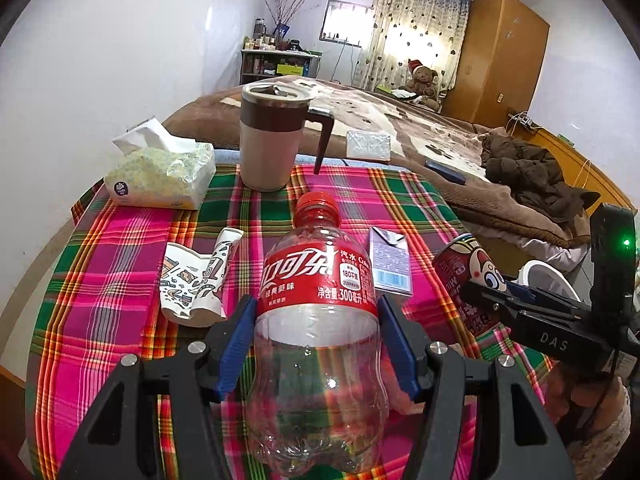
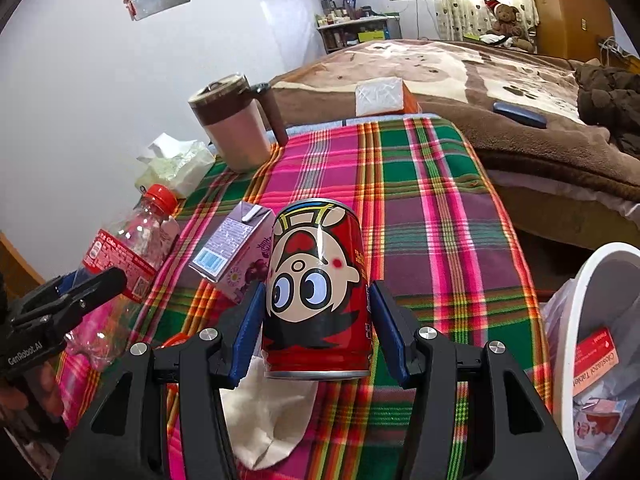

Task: Collect trash
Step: 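Carry the bottle with the left tool while the right tool carries the can to the bin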

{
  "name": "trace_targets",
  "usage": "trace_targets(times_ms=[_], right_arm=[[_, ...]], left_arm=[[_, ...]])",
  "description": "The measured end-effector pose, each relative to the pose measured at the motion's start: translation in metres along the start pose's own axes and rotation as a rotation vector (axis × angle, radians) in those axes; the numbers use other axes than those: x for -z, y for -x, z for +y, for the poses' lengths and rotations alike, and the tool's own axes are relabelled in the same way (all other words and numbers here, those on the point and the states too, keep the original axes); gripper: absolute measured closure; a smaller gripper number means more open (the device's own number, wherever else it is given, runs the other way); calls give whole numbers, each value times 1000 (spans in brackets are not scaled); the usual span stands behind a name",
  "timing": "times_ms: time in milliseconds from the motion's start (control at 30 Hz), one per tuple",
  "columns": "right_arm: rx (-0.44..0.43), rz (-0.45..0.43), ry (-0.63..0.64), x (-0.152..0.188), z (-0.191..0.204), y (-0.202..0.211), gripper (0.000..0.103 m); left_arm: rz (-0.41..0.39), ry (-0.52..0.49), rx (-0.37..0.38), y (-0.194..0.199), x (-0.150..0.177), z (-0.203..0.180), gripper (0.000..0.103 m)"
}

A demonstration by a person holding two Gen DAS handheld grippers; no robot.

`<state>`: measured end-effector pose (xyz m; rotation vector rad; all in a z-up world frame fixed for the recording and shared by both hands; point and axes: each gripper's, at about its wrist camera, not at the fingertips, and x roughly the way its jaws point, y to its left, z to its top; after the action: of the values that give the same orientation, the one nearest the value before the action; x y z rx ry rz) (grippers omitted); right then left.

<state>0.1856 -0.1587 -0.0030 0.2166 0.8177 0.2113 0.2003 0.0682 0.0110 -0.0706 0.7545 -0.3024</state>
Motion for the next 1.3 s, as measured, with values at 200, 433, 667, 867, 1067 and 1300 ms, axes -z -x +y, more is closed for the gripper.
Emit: trace_targets(times_ms=[200, 433, 667, 867, 1067, 1300], right_arm=[[-6, -38, -2, 1, -6, 21, 49], [7, -89, -14, 4, -18, 48, 49], [35, -132, -39, 8, -38, 70, 49], [66, -166, -64, 13, -58, 87, 49], [110, -200, -106, 18, -84, 105, 49], [175, -232, -142, 22, -109, 122, 49]], left_arm=[[-15, -17, 13, 10, 4, -17, 39], [-33, -56, 37, 16, 4, -47, 39], [-53, -91, 78, 19, 2, -78, 39], [-70, -115, 118, 22, 1, -103, 39], [-84, -166, 148, 20, 2, -137, 39], [-75, -213, 210, 11, -1, -177, 39]])
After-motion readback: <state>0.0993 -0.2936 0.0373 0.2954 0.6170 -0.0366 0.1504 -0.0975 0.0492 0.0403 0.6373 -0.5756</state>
